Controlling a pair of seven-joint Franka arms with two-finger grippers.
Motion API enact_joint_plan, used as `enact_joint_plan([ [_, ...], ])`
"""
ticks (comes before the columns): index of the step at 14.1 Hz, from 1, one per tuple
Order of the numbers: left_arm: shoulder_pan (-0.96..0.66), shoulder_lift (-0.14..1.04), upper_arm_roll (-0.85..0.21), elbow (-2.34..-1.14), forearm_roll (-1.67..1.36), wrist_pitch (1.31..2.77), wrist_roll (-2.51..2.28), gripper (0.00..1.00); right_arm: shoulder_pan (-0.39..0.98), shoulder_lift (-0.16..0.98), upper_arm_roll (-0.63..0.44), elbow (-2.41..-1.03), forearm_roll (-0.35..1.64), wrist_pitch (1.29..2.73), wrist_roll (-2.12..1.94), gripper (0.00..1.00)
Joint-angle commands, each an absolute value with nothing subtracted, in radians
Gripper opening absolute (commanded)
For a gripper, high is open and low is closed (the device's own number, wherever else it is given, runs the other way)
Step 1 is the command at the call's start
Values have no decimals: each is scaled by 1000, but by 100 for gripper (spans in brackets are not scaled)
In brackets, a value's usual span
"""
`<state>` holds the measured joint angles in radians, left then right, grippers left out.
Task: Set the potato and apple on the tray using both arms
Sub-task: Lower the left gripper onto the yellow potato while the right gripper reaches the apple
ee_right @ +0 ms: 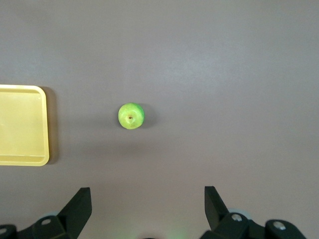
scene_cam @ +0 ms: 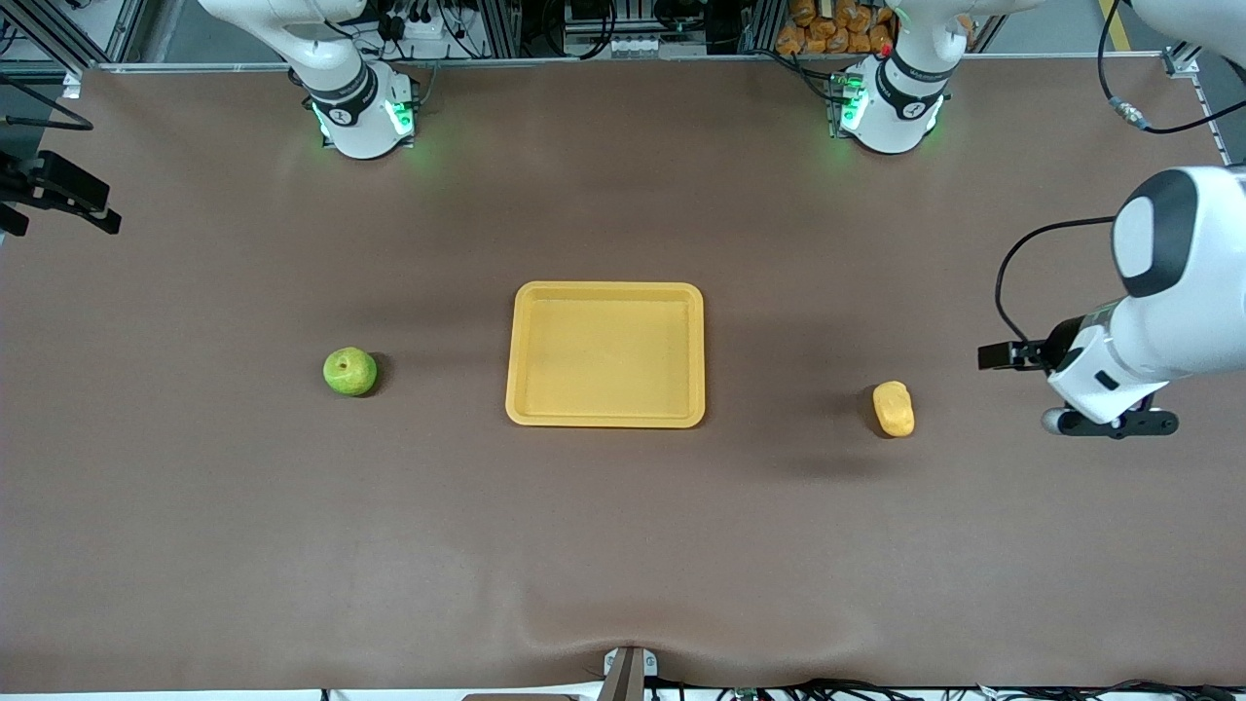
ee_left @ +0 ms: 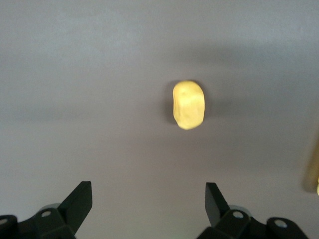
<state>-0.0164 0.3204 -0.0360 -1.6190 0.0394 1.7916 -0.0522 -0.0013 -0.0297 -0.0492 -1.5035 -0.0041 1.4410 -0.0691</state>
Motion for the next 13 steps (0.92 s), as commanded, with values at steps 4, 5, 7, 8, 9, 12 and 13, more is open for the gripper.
enact_joint_plan([
  [4,-37,310,-37,-1814,54,2078,-71,100,5,54,-41,-1491,-17,1436,-80,100],
  [5,-37,310,-37,-1847,54,2129,-72,100,6,61,-41,-1491,-14,1439,-80,100],
  [7,-38,319,-35,-1908,54,2238,-93,100,14,83,-41,-1488,-14,1440,-80,100],
  [8,-43,334,-35,-1928,54,2290,-129,100,18,90,-41,-1488,-12,1440,-78,100],
  [9,-61,363,-34,-1930,57,2325,-180,100,18,98,-41,-1488,-12,1440,-78,100],
  [12,-86,461,-38,-1928,178,2434,-418,100,20,139,-41,-1485,-18,1446,-78,100],
  [13,-98,485,-40,-1928,187,2448,-472,100,23,164,-41,-1485,-15,1453,-80,100],
])
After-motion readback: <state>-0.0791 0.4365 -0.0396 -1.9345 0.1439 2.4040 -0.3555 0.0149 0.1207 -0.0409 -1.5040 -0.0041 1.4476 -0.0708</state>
